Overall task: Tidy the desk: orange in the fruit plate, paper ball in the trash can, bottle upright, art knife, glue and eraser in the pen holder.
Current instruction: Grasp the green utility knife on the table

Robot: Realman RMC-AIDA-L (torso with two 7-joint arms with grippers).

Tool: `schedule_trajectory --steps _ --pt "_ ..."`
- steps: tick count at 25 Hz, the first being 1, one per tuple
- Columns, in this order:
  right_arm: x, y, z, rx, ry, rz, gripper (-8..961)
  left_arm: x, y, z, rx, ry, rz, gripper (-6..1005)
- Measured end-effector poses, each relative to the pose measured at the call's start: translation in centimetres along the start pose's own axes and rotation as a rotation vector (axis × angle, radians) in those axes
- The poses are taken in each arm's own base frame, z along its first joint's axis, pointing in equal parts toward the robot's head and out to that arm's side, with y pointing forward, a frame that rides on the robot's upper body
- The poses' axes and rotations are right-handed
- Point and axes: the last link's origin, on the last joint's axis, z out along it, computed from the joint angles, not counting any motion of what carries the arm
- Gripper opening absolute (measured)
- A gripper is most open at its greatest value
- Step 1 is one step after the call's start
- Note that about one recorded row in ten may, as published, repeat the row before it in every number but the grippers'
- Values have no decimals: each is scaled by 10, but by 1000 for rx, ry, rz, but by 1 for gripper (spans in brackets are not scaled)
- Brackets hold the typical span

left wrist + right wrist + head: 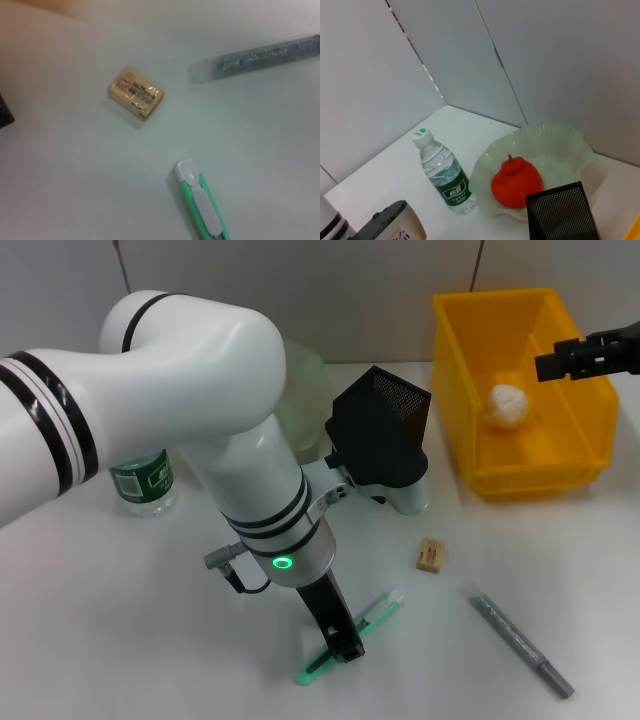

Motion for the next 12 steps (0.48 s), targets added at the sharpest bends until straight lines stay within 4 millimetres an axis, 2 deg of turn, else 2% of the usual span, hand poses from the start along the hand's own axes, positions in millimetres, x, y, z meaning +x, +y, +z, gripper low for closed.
schedule_trajectory --steps 12 --pt "0 1 0 -6 2 -11 743 0 -1 0 1 3 -12 343"
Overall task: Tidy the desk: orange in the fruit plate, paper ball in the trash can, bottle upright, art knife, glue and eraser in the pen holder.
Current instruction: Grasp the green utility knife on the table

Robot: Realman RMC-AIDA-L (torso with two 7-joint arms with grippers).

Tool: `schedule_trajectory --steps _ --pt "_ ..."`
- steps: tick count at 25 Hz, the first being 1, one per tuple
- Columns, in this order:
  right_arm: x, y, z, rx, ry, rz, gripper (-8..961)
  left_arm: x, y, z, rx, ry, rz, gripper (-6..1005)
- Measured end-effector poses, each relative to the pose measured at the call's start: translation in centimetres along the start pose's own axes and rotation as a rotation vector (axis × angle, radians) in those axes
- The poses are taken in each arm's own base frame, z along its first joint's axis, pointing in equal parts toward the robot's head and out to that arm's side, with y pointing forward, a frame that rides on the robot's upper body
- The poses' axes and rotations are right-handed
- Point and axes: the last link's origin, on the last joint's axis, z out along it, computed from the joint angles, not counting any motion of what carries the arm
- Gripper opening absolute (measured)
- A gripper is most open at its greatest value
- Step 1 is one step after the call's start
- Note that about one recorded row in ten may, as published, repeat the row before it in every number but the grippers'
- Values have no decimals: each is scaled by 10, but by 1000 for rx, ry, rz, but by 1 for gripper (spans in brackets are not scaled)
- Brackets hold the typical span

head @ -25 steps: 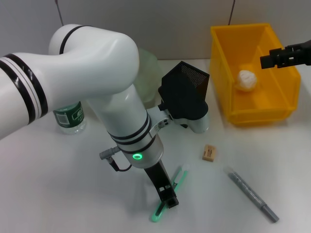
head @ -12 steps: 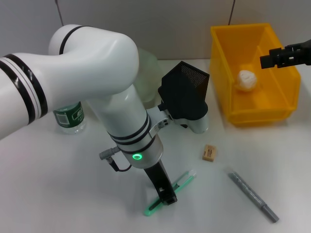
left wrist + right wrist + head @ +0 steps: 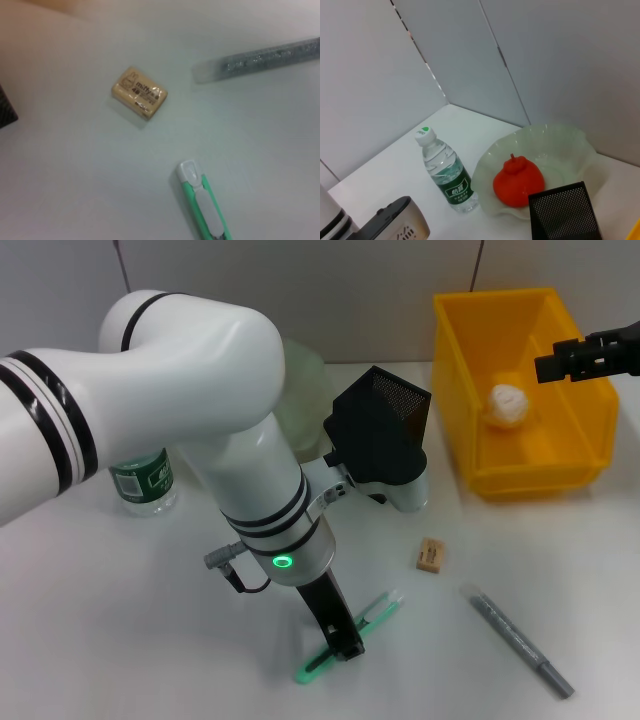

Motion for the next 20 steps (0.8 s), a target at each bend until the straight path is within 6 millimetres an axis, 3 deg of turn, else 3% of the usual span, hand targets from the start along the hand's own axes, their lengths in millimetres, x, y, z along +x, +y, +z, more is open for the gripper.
schedule_trajectory --steps 3,9,20 --pt "0 0 0 -1 0 -2 743 0 0 0 1 -3 3 343" --pt "0 0 0 -2 1 -3 742 0 0 0 2 0 4 243" --pt "0 1 0 -5 2 -4 743 0 0 0 3 -3 4 236"
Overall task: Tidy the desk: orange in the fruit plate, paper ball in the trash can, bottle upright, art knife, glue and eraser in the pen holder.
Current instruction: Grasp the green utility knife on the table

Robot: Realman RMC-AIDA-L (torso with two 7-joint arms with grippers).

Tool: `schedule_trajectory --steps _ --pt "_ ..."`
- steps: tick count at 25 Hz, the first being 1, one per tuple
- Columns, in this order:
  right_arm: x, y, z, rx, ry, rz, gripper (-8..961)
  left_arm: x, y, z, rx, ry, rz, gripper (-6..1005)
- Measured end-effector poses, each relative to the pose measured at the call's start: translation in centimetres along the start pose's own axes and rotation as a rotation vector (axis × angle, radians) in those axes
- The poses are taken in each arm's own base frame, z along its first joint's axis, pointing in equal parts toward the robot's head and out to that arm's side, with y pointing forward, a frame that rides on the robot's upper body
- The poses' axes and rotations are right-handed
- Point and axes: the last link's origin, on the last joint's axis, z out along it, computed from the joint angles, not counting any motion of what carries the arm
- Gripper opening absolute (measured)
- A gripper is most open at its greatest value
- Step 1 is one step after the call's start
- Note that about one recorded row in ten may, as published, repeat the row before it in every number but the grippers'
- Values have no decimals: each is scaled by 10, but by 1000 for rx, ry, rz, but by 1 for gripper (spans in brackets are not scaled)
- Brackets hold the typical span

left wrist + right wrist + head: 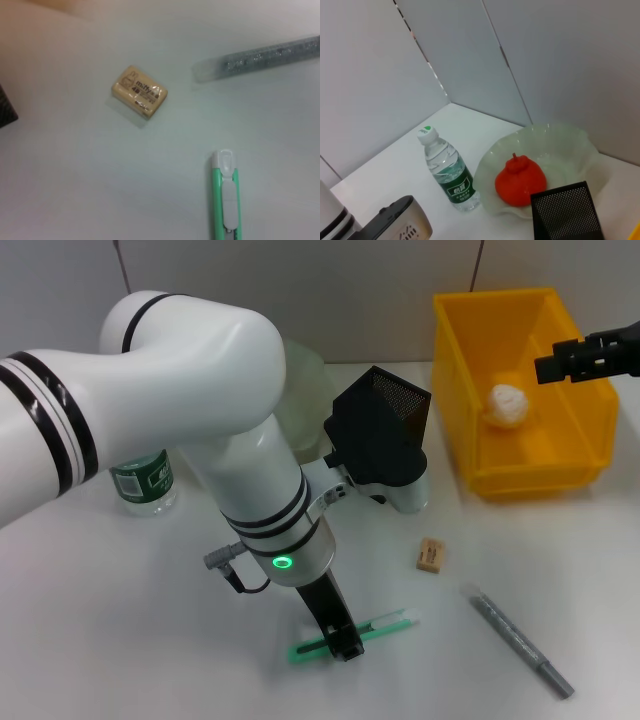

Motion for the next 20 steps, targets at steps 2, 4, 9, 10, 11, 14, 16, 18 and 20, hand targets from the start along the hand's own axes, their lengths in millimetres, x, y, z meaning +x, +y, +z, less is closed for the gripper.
schedule_trajectory --steps 2,4,9,10,11,14,16,18,20 --pt "0 0 0 -3 2 0 743 0 0 0 0 1 -1 303" --pt "1 1 0 -5 3 1 743 0 0 0 0 1 -1 336" --pt "2 0 -1 -4 3 3 743 0 0 0 0 1 2 334" --pt "2 0 -1 -4 3 3 743 0 0 0 0 0 3 333" --pt "2 0 -1 -4 3 4 743 0 0 0 0 -1 4 333" --pt "3 0 -1 -3 3 5 742 0 0 0 0 -1 8 332" --pt "3 0 -1 -3 2 6 742 0 0 0 1 0 9 331" --pt "3 0 -1 -3 3 6 742 0 0 1 1 0 10 330" --pt "3 0 -1 -3 3 5 743 0 0 1 3 -3 15 329"
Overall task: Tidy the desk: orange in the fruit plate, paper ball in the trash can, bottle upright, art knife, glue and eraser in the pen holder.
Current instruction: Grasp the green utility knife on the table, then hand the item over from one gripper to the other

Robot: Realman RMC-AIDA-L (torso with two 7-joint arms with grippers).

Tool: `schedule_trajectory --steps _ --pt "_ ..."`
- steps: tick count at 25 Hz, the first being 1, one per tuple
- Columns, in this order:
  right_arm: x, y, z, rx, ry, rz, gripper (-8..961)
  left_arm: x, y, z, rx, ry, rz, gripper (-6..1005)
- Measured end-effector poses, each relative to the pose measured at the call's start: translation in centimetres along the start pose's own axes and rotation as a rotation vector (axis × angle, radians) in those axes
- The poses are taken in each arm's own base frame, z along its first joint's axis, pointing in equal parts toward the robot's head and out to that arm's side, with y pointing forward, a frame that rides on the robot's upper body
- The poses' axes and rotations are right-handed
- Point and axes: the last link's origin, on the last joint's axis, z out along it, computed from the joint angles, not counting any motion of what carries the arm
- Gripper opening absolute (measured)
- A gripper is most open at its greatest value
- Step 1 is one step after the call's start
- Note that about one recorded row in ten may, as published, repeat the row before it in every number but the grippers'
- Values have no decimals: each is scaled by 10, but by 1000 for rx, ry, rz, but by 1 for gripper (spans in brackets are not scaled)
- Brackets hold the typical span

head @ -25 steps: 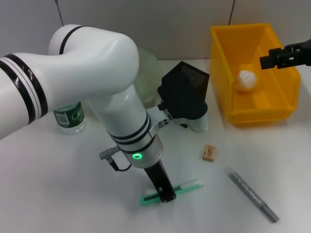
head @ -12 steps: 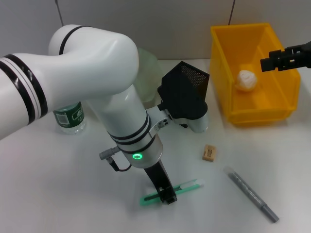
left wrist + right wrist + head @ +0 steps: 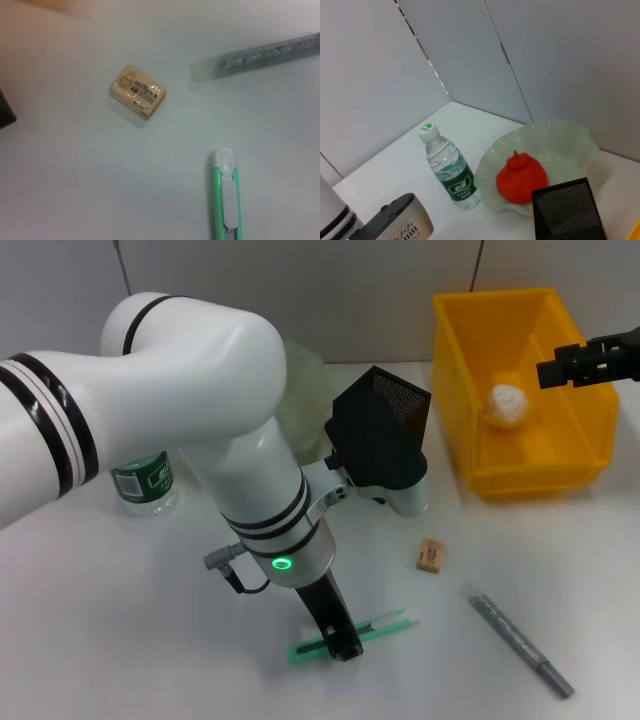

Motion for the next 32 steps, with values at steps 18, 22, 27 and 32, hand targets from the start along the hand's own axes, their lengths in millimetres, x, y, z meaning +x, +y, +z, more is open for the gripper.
schedule_trajectory --steps 18,22,27,32 --pt "0 0 0 -1 0 0 742 0 -1 2 22 -8 31 327" --pt "0 0 0 -3 0 -1 743 0 -1 2 25 -9 34 280" --pt "-1 1 0 -2 -2 -3 743 3 -1 -1 27 4 35 219" --pt "-3 0 -5 13 -14 -12 742 4 -7 -11 3 63 -15 195"
